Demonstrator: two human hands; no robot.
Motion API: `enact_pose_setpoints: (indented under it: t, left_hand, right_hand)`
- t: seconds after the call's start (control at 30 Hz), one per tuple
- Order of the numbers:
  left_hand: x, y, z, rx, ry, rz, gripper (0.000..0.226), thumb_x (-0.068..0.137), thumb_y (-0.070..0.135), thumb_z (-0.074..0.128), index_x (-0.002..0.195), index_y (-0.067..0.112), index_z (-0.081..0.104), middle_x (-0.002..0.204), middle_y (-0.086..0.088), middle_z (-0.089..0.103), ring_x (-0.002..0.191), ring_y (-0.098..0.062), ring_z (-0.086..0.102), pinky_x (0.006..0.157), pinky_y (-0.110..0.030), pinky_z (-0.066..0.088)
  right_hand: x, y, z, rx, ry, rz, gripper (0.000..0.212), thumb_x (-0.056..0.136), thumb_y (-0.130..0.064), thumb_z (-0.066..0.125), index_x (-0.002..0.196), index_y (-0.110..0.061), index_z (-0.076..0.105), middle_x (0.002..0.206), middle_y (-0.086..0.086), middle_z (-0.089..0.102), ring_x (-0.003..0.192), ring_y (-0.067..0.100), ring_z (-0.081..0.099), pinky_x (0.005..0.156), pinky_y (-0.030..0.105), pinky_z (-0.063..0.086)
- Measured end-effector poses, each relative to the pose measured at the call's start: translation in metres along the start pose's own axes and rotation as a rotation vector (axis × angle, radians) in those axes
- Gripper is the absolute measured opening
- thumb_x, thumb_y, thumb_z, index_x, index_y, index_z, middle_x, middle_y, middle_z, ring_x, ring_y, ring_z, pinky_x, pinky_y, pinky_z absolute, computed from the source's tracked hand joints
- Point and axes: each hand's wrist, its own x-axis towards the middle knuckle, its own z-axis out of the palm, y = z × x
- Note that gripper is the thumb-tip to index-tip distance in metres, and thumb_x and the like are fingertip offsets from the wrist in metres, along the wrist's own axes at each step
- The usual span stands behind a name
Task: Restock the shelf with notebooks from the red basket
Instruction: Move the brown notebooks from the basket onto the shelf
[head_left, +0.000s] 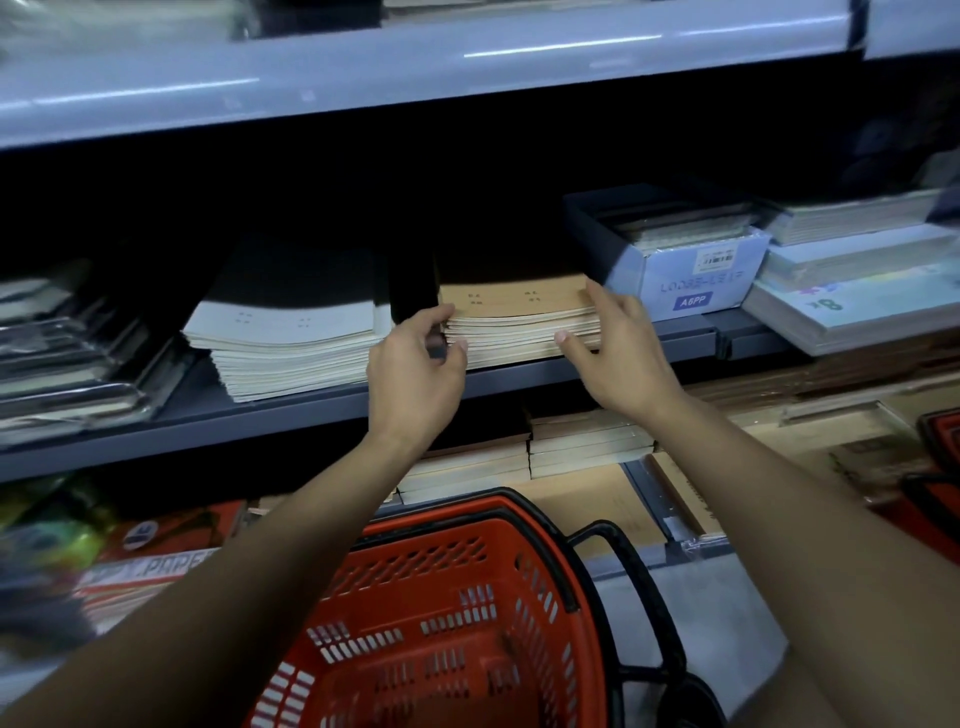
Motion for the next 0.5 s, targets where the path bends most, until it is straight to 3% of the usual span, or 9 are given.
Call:
enact_pose_setpoints:
  t: [0.1, 0.33, 0.5]
  left_hand:
    - [-0.009, -0.001, -0.007, 0.006, -0.042, 0.03, 0.045, 0.095, 0.023, 0.069, 0.139, 0.024, 0.063, 0.114, 0.006, 0.073, 0.106, -0.001, 0.066, 0.094, -0.03, 0.059]
    - [-0.033, 0.001, -0.032, 0.026, -0.091, 0.059, 0.05, 0.094, 0.024, 0.069, 0.142, 0.027, 0.057, 0.129, 0.009, 0.065, 0.104, 0.0, 0.063, 0.094, -0.036, 0.058]
    - [-0.049, -0.003, -0.05, 0.064, -0.113, 0.061, 0.054, 0.094, 0.03, 0.069, 0.146, 0.024, 0.053, 0.134, 0.01, 0.058, 0.109, -0.003, 0.061, 0.094, -0.041, 0.058]
  right_hand:
    - [-0.011, -0.003, 0.0, -0.012, 0.001, 0.004, 0.066, 0.103, -0.04, 0.061, 0.16, -0.022, 0.032, 0.148, 0.014, 0.041, 0.134, 0.033, 0.048, 0.107, 0.037, 0.04]
    - [-0.049, -0.01, 0.005, -0.141, 0.018, 0.004, 0.068, 0.102, -0.04, 0.058, 0.161, -0.022, 0.03, 0.147, 0.01, 0.04, 0.132, 0.031, 0.048, 0.098, 0.045, 0.052]
    - [-0.074, -0.021, 0.002, -0.208, -0.053, -0.016, 0.066, 0.104, -0.043, 0.054, 0.162, -0.024, 0.03, 0.153, 0.006, 0.038, 0.14, 0.027, 0.042, 0.1, 0.043, 0.05]
